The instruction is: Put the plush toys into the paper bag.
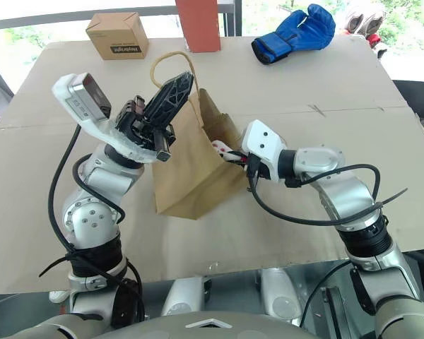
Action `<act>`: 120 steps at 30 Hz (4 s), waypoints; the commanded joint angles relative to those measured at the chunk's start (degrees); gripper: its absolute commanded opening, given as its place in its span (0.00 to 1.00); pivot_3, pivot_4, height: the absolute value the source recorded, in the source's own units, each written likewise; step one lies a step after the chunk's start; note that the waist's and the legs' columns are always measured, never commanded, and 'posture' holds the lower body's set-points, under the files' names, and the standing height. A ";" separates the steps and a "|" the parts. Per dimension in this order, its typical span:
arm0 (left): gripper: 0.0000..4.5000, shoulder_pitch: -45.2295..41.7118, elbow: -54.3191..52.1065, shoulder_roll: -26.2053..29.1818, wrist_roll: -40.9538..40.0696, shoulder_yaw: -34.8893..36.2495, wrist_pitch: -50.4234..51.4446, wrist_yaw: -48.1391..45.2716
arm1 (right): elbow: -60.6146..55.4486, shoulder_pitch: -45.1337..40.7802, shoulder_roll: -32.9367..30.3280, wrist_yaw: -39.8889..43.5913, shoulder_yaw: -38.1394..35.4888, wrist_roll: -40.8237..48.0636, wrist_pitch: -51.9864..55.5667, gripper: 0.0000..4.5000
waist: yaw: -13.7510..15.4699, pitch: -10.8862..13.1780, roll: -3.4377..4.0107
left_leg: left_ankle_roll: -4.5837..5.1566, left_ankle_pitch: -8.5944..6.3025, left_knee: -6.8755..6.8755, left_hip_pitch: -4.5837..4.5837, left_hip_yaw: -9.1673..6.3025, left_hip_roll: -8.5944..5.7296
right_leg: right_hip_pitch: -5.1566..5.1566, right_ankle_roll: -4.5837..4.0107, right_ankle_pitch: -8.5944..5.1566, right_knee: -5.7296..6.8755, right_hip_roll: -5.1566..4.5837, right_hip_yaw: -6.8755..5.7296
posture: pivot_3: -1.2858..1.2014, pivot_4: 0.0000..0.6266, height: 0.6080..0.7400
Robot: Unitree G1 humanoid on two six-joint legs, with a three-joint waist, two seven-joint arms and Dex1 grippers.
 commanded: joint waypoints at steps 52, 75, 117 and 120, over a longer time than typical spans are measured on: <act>0.00 11.51 -2.70 12.43 -5.47 11.82 -7.37 -8.78 | 5.03 1.38 4.19 -6.37 -11.48 10.55 20.04 0.67 | 1.47 0.03 0.04 | 0.00 0.00 0.00 -0.06 0.05 -0.04 | -0.03 -0.01 0.00 -0.07 -0.12 -0.01 | 0.52 0.24 1.00; 0.00 15.93 -6.76 15.68 -9.64 15.38 -6.99 -5.25 | 16.41 0.18 15.65 -10.13 -21.00 25.70 25.90 0.01 | 0.28 0.04 0.06 | 0.01 -0.01 -0.06 -0.08 0.04 -0.04 | -0.06 0.00 -0.01 -0.11 -0.08 0.04 | 0.52 0.24 1.00; 0.00 16.07 -7.08 15.84 -9.44 14.09 -8.40 -4.37 | 13.69 6.88 13.29 -24.09 -23.32 37.68 27.49 0.54 | -0.09 0.04 0.05 | 0.01 -0.01 -0.09 -0.07 0.08 -0.01 | -0.09 0.03 -0.06 -0.21 -0.03 0.12 | 0.52 0.24 1.00; 0.00 16.01 -7.29 15.73 -9.42 13.80 -8.44 -4.23 | 17.63 4.01 15.98 -24.49 -21.83 34.68 23.57 0.54 | -0.04 0.05 0.06 | 0.01 -0.01 -0.08 -0.06 0.09 -0.01 | -0.11 0.03 -0.06 -0.20 -0.03 0.13 | 0.52 0.24 1.00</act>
